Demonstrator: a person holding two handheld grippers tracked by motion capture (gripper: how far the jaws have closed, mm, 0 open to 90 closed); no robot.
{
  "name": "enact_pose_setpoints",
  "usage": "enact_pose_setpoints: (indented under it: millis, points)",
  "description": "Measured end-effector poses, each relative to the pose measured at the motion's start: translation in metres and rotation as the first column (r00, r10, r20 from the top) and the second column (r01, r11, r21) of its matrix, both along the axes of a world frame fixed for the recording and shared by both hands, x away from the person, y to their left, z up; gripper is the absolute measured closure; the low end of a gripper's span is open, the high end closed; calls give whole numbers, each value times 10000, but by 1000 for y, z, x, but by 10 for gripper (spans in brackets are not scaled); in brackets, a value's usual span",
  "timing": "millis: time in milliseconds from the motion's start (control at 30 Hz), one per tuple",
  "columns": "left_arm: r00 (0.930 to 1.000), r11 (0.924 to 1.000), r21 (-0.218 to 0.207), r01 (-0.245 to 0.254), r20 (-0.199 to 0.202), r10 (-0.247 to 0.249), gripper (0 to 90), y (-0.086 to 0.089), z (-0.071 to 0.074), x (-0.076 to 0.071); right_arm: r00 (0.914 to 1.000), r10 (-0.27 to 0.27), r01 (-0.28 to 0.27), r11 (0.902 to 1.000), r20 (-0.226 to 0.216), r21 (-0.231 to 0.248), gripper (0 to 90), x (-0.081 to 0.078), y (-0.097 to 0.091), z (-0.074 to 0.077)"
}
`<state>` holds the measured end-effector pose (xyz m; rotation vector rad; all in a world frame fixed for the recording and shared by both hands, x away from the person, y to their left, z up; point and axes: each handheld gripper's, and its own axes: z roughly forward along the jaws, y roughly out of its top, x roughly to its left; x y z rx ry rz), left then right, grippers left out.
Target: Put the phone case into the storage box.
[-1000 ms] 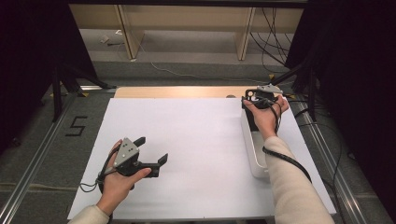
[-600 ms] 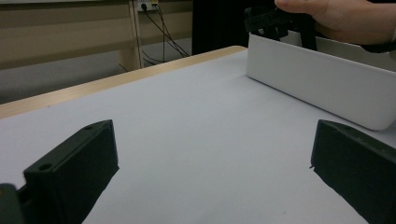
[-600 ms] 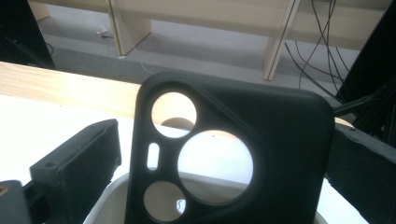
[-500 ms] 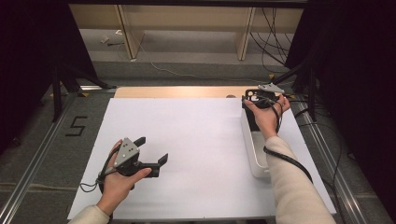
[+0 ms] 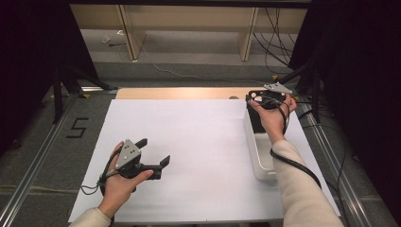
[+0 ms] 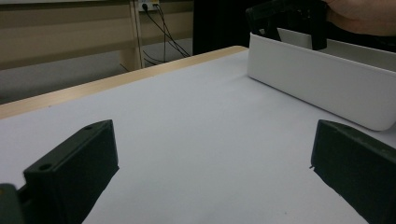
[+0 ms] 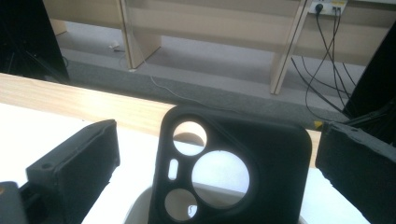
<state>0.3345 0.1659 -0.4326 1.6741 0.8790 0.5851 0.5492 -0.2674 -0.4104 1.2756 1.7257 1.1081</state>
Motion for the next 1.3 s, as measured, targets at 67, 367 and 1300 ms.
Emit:
enact_pose_setpoints:
  millis: [67,367,1300]
  points:
    - [10000,10000,-14,-7,-1,7,2,0,0,0,10000,34,-34,10000,-1,12,7,-1,-1,0]
    - [10000,10000,-13,-20,0,20,2,0,0,0,10000,51,-51,9999,12,116,8,-7,-7,2]
    - [10000,10000,-14,-72,-1,72,2,0,0,1,9969,652,-661,9976,431,201,16,-37,-12,13]
